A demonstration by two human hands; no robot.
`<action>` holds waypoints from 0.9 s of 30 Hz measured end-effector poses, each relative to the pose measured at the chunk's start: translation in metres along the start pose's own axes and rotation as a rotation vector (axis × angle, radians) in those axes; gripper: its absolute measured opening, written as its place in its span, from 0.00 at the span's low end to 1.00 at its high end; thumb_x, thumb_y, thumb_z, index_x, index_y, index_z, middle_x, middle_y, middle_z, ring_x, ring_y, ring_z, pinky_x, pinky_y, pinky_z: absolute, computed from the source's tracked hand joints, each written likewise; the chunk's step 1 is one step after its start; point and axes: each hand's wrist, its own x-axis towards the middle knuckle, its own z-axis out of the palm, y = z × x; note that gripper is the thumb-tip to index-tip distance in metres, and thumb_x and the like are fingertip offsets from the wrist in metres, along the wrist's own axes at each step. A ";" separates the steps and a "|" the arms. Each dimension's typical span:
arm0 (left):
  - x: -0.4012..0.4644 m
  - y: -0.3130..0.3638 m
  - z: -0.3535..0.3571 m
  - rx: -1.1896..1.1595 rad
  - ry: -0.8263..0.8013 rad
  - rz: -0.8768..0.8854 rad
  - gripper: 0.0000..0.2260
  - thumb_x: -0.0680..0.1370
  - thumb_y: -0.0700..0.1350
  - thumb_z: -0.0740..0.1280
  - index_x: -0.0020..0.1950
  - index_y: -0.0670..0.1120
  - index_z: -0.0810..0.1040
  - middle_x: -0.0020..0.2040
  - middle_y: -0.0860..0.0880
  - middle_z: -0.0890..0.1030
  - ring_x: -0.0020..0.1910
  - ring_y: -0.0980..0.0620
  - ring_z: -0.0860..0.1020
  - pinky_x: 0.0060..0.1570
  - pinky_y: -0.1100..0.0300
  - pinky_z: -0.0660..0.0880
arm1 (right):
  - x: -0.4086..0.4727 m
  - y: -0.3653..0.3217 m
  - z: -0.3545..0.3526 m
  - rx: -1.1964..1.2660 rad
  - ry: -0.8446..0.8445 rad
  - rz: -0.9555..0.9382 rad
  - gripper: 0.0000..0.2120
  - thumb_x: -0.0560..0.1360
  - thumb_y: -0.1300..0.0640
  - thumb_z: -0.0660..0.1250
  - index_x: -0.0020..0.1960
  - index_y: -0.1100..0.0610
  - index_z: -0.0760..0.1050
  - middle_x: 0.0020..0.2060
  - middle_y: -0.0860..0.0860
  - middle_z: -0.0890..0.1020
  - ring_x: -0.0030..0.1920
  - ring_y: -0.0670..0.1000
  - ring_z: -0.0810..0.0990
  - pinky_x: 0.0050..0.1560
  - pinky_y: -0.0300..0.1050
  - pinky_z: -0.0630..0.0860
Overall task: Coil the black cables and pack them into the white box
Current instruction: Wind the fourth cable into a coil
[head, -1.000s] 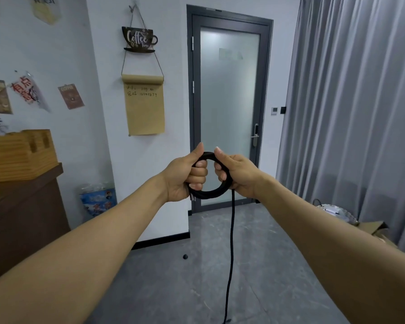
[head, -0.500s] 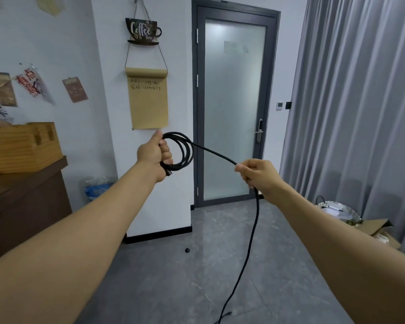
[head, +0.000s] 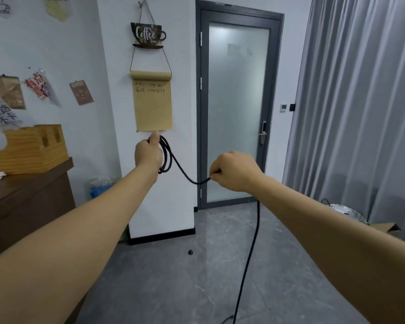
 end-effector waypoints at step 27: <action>-0.073 0.011 0.019 -0.102 -0.906 -0.243 0.19 0.79 0.57 0.59 0.33 0.49 0.63 0.24 0.56 0.57 0.21 0.59 0.55 0.22 0.67 0.55 | -0.004 0.027 -0.016 0.795 -0.026 0.414 0.26 0.60 0.36 0.75 0.38 0.58 0.74 0.29 0.54 0.66 0.29 0.50 0.61 0.29 0.41 0.61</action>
